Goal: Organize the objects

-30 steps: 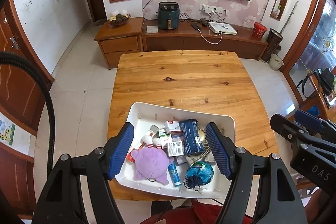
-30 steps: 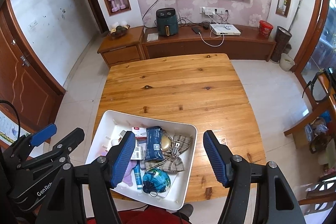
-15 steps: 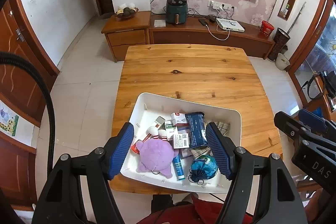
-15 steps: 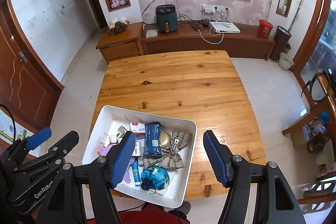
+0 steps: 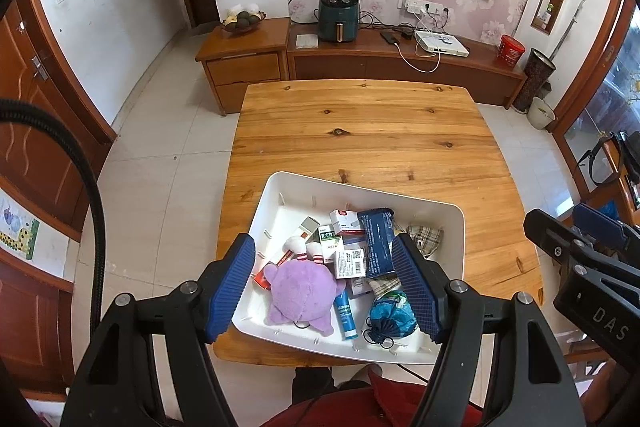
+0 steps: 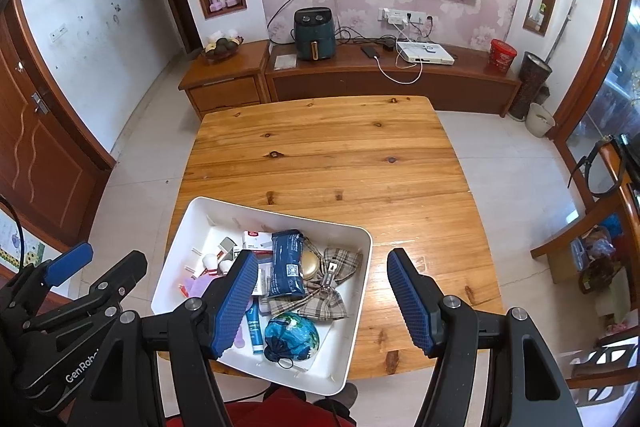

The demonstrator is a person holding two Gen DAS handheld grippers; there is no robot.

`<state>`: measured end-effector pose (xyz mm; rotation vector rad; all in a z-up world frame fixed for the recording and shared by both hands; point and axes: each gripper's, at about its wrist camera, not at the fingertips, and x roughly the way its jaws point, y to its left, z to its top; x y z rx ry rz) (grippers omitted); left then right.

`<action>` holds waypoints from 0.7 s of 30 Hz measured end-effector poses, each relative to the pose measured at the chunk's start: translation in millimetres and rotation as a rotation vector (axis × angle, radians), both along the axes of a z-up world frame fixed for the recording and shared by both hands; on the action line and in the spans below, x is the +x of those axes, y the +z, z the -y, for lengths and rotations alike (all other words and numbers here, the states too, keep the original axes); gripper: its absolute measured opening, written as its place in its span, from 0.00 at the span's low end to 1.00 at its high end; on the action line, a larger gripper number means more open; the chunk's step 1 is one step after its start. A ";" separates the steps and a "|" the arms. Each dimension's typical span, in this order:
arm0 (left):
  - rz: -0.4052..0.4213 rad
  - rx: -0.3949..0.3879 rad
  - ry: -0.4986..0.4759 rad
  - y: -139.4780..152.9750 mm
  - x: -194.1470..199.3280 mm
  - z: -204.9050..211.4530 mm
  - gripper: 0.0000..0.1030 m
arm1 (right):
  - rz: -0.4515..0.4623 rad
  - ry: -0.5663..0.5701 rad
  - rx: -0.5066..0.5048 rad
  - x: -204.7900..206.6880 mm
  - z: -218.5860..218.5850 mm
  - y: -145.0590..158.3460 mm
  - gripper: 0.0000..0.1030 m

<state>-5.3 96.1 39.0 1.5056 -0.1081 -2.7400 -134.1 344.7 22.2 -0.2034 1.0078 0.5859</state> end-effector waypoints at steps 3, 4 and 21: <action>0.001 0.000 0.001 -0.1 -0.7 0.5 0.72 | 0.000 -0.002 -0.002 -1.1 -0.5 -2.0 0.66; 0.001 -0.001 0.001 -0.3 -0.7 0.3 0.72 | 0.000 -0.002 -0.002 -1.3 -0.6 -2.1 0.66; 0.003 -0.002 -0.001 0.0 -3.0 2.4 0.72 | 0.003 -0.008 -0.005 1.1 0.9 -4.3 0.66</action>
